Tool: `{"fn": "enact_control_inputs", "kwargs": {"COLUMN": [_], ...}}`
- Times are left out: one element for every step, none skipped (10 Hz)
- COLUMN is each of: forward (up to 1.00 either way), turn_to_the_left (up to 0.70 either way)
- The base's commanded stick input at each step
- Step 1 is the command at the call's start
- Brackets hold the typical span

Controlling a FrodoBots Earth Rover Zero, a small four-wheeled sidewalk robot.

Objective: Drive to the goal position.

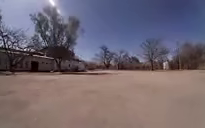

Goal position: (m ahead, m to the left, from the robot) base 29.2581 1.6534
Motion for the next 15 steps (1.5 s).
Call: {"fn": "enact_control_inputs", "kwargs": {"forward": [1.0,1.0,1.0,1.0,1.0,1.0,1.0,1.0,1.0,1.0,1.0,1.0,1.0,1.0,1.0], "turn_to_the_left": [0.0,0.0,0.0,0.0,0.0,0.0,0.0,0.0,0.0,0.0,0.0,0.0,0.0,0.0,0.0]}}
